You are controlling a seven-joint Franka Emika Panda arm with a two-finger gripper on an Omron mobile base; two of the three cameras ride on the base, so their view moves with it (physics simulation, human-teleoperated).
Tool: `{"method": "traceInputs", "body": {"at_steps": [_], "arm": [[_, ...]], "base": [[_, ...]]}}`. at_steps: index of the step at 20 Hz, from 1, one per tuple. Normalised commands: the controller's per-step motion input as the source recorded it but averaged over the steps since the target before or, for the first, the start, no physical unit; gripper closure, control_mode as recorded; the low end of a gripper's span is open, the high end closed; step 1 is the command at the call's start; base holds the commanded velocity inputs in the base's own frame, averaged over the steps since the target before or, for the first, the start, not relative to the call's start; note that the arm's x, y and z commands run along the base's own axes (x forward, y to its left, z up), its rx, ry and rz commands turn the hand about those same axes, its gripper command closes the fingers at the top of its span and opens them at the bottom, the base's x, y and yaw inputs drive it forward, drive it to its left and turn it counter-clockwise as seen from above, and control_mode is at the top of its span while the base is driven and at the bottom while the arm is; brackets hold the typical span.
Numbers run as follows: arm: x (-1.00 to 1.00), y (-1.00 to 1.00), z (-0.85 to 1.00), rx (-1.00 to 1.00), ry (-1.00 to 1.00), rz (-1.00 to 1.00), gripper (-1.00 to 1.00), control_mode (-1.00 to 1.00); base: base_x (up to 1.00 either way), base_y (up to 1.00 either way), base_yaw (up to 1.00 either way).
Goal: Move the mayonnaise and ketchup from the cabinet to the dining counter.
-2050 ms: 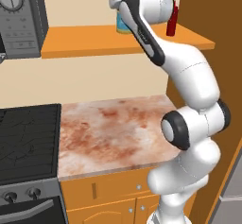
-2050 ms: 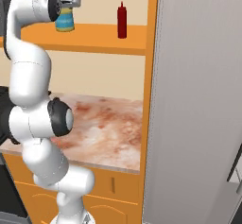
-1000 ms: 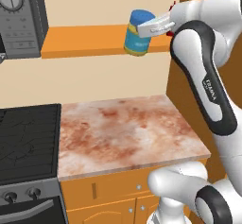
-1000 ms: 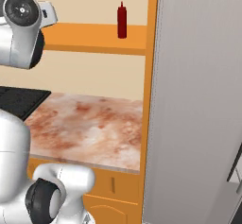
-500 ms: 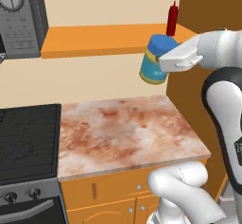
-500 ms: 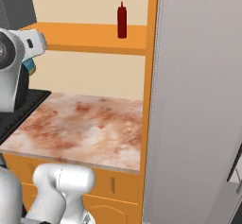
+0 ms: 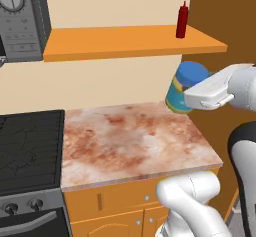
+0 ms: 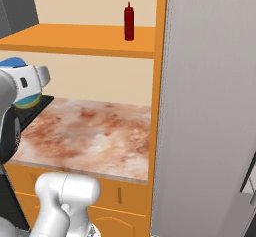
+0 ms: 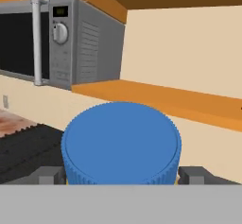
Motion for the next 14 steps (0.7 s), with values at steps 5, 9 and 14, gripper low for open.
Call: {"method": "traceInputs", "body": {"at_steps": [5, 9, 14], "arm": [[0.0, -0.24, -0.18, 0.0, 0.0, -0.18, 1.0, -1.0], [0.0, -0.21, -0.16, 0.0, 0.0, -0.2, 1.0, -1.0], [0.0, -0.18, -0.12, 0.0, 0.0, -0.17, 1.0, -1.0]], "base": [[0.0, 0.0, 0.0], [0.0, 0.0, 0.0], [0.0, 0.0, 0.0]]}}
